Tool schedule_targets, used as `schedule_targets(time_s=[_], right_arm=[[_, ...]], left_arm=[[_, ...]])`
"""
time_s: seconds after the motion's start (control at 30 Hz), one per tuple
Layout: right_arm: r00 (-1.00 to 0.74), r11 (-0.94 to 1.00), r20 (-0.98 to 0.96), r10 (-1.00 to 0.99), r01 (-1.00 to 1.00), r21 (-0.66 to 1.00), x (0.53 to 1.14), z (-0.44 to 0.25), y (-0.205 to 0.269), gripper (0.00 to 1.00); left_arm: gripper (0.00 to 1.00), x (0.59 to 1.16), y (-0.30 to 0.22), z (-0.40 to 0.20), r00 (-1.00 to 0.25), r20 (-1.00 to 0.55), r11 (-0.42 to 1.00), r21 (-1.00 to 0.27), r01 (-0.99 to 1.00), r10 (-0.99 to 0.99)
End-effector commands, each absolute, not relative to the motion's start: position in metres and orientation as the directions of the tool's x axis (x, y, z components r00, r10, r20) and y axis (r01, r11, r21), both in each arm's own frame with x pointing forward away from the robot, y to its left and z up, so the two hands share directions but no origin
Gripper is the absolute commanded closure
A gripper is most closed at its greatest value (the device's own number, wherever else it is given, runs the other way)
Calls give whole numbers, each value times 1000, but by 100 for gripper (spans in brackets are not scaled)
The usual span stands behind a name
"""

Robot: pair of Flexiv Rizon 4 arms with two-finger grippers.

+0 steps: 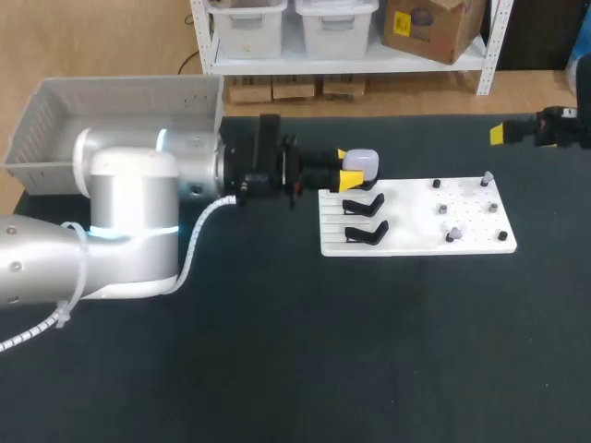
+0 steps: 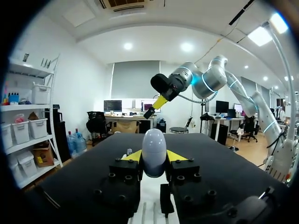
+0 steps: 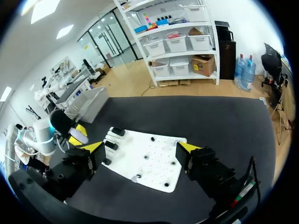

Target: Pick up each earbud case from the left stands, insert the matching earbuds, close the lid, and place the case in the box.

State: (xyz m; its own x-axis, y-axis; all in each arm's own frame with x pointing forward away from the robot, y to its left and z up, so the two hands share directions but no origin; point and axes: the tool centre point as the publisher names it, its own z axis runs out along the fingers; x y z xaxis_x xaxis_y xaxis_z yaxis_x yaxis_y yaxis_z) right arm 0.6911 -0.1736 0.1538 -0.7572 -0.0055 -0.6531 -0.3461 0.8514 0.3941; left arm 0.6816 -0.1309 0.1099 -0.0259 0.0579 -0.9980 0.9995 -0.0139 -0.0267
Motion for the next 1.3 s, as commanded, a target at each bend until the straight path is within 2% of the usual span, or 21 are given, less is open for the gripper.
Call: schedule_targets(time_s=[0.03,0.53,0.87,1.3], right_arm=[[-748,832,-663,-34,-389,396,657,157,-166,0],[-755,766,-629,-186,-512,389,593,166,-84,0],[-811,780,-537,-234,-486,394,599,149,-37,0],[-851,784,-463,-248,-457,421,625,130,-4,0]], left_arm=[[100,678,-127,106,-30,-998,-36,-32,999,56],[100,676,-130,101,-20,-999,-75,-22,997,32],[100,676,-131,101,-11,-999,-73,-13,997,39],[100,676,-131,101,-11,-999,-73,-13,997,39]])
